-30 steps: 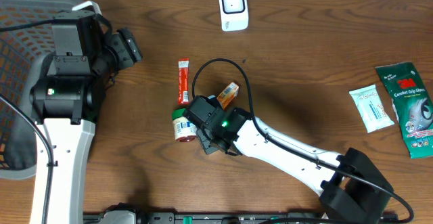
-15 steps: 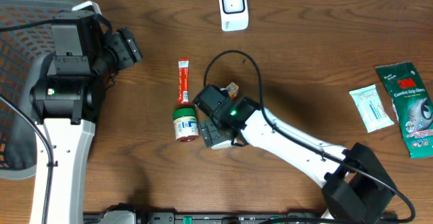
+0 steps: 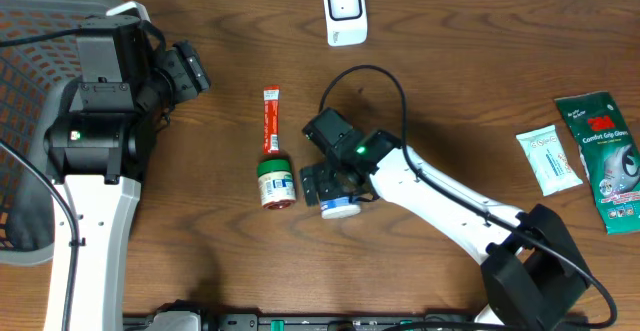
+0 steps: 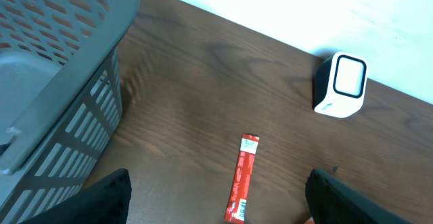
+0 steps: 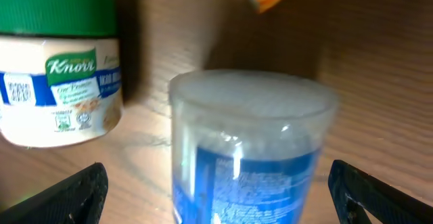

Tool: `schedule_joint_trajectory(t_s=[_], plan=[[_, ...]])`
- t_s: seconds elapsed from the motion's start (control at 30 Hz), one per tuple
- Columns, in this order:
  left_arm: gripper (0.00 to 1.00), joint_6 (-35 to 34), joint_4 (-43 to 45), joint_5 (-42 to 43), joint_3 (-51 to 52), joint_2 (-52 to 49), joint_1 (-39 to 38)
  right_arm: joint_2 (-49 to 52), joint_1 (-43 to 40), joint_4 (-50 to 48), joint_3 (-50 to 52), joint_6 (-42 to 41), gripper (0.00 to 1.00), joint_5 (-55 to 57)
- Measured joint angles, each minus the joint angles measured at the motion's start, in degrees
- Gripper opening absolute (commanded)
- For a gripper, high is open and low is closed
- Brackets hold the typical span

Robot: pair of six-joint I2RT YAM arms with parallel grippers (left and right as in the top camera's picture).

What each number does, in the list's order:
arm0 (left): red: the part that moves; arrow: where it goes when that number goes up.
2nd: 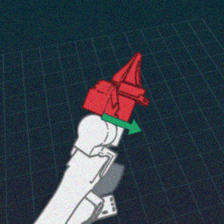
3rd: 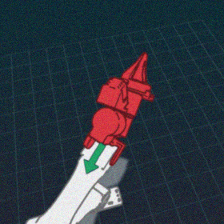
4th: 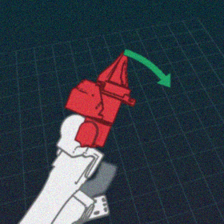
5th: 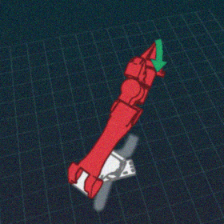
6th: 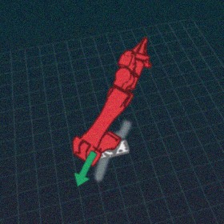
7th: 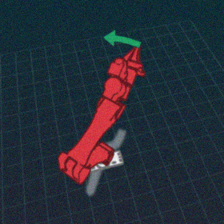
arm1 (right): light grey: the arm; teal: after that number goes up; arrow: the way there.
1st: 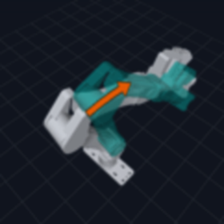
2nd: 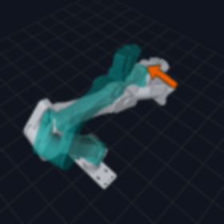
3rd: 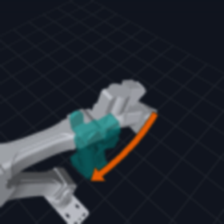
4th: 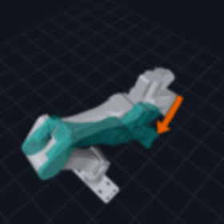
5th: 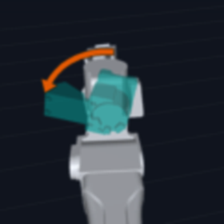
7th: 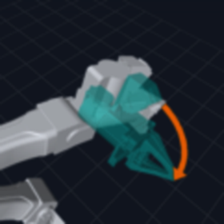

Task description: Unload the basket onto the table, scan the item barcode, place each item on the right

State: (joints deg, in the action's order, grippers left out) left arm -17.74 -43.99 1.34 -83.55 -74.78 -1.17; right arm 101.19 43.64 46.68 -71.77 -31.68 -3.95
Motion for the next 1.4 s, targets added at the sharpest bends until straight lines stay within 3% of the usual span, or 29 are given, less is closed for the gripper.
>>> schedule_joint_trajectory(t_s=[0.77,1.4], plan=[[0.82,0.0,0.0,0.0,0.0,0.0,0.0,0.0,-1.6,-0.5,0.0,-0.8,0.99,3.8],[0.82,0.0,0.0,0.0,0.0,0.0,0.0,0.0,-0.6,-3.8,0.0,-0.3,0.99,-3.3]])
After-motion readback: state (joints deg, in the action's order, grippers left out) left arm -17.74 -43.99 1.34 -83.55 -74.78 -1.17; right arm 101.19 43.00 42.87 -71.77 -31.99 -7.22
